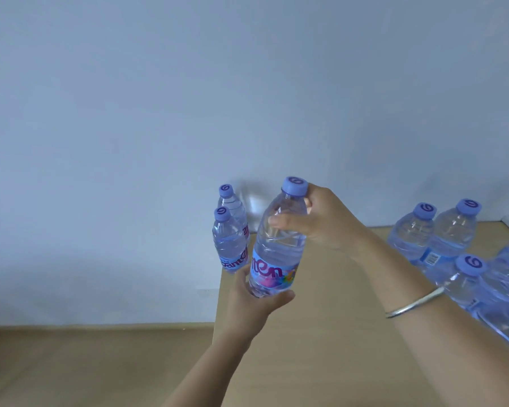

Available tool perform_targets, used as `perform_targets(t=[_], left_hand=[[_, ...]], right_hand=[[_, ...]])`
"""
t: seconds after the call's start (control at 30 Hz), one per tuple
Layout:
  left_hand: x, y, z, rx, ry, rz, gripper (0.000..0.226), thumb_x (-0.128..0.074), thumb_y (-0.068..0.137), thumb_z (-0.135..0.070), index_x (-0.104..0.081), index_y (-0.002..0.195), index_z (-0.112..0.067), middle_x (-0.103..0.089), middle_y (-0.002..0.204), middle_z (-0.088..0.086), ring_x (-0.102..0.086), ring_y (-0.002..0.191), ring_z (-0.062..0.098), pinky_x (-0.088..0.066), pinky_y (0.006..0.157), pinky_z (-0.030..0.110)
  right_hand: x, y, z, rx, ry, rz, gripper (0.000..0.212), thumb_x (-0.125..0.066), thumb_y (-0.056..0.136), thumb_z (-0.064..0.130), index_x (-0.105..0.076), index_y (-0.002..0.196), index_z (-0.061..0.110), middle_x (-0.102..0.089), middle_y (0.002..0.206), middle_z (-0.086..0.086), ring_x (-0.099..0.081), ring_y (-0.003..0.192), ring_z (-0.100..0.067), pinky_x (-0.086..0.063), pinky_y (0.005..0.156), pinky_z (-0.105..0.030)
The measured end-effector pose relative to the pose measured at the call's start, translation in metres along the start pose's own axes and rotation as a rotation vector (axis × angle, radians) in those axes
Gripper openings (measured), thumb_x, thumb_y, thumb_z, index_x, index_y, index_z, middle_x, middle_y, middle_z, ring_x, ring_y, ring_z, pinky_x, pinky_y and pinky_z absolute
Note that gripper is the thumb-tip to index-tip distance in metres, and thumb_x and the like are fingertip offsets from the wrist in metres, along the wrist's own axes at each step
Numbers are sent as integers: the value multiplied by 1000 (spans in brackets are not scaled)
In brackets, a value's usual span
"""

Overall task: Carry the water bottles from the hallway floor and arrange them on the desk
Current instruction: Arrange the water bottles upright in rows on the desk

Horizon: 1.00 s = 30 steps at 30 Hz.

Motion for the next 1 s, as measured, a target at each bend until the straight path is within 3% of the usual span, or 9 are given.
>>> perform_targets(t=[0.07,0.13,0.23,0.3,0.37,0.5,0.63,0.77,1.0], left_hand=[[14,3,1,83,-23,131,79,-84,47,-30,-49,117,-22,-73,96,-4,-68,83,8,-53,70,22],[28,5,-3,119,-60,318,77,-80,51,-32,-50,122,-24,-70,106,-2,-65,92,10,-52,76,23],[40,5,-15,49,-77,541,61,-74,63,-26,-55,119,-12,-66,107,3,-62,93,16,-50,82,29],[40,2,-20,-13,-81,612,55,-73,65,-18,-55,114,0,-64,98,9,-59,84,20,-47,76,29],[40,2,-22,-39,-59,579,49,-76,62,-12,-60,108,-5,-67,95,6,-63,84,18,-49,73,26],[36,0,-10,-61,-38,372,47,-81,55,-1,-66,99,-10,-73,93,4,-68,84,15,-52,71,23],[36,-2,6,-63,-26,242,48,-83,52,-4,-67,97,-12,-74,91,4,-69,82,15,-53,69,24],[41,0,19,-67,12,174,56,-87,47,-13,-66,99,-15,-74,93,1,-70,86,16,-54,72,24],[56,4,43,-68,154,-50,64,-89,44,-27,-59,101,-33,-70,91,-19,-65,85,-2,-50,69,10]], right_hand=[[-2,7,5,18,12,84,14,-71,77,8,-62,87,3,-67,92,-20,-61,76,-14,-50,77,-32],[-4,13,9,23,47,183,19,-70,77,3,-56,88,-3,-64,96,-26,-59,75,-13,-48,72,-25],[-9,17,11,27,157,296,23,-67,74,2,-51,89,-6,-66,90,-13,-60,78,-14,-47,67,-18],[-13,17,9,9,262,320,15,-64,73,2,-62,88,5,-71,88,-1,-66,81,-11,-48,67,-16],[-19,16,8,-5,325,338,24,-63,75,2,-67,92,18,-73,88,4,-68,84,-8,-50,68,-16],[-33,16,5,-13,200,332,30,-65,78,3,-61,102,21,-72,89,17,-66,86,2,-48,69,-10],[-38,14,-2,-62,68,367,34,-68,84,11,-59,100,39,-61,104,35,-57,103,12,-47,82,-9],[-49,14,-10,-75,-65,389,38,-73,77,22,-55,97,49,-62,103,29,-59,107,-3,-48,93,-27],[-79,18,-27,-128,-96,337,55,-75,67,21,-51,117,16,-63,117,-2,-60,112,-21,-45,100,-47]])
Point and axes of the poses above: each hand's wrist, its own y-axis towards the middle knuckle, its own x-axis out of the back of the hand, z = x × y, the point moved 3 cm from there along y, towards the middle knuckle
